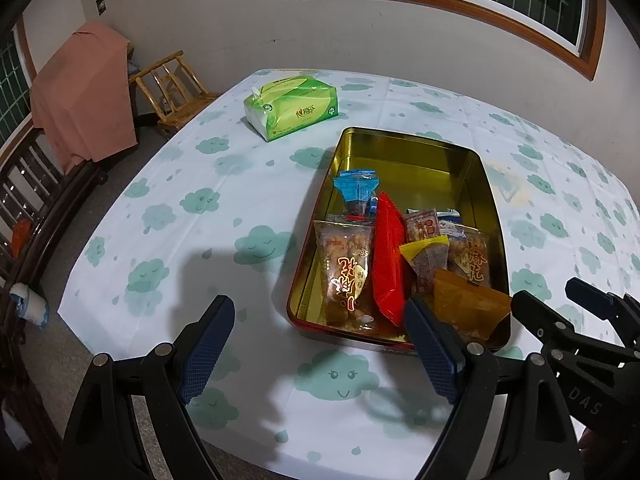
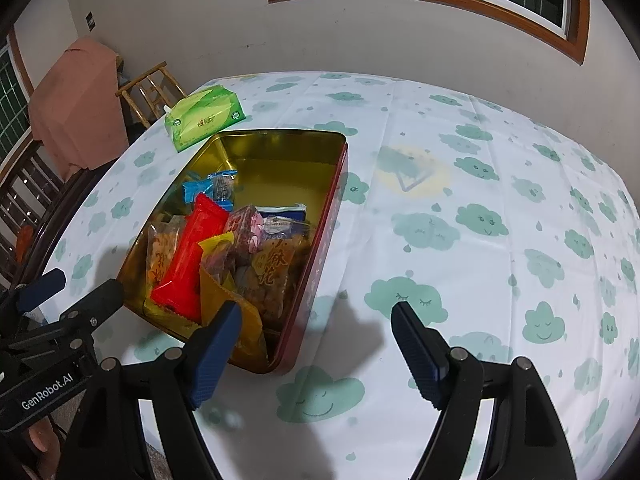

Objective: Organize snacks

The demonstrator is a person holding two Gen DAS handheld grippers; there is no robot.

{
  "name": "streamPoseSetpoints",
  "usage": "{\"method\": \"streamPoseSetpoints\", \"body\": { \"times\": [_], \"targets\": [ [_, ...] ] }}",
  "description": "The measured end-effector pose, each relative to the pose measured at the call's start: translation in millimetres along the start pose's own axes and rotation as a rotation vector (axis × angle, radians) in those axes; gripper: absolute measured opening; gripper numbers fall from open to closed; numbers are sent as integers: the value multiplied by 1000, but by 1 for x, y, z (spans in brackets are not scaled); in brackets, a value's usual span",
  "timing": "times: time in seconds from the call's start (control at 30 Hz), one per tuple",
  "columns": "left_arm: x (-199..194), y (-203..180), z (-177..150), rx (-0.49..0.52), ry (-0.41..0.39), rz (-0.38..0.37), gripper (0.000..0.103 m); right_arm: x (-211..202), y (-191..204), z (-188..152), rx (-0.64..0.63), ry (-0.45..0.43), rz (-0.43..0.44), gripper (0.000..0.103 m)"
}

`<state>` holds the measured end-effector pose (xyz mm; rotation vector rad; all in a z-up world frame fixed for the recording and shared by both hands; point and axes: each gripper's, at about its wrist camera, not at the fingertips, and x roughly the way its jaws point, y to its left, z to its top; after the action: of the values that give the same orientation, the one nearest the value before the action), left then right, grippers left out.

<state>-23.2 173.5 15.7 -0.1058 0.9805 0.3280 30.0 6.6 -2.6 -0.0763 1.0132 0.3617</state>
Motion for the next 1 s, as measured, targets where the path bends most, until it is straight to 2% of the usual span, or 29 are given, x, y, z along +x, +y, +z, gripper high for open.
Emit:
{"method": "streamPoseSetpoints", "body": {
  "times": [1.0],
  "targets": [
    [-3, 0, 0, -8, -6, -4, 86, 4, 9, -3, -33, 16, -4, 79]
  ]
}}
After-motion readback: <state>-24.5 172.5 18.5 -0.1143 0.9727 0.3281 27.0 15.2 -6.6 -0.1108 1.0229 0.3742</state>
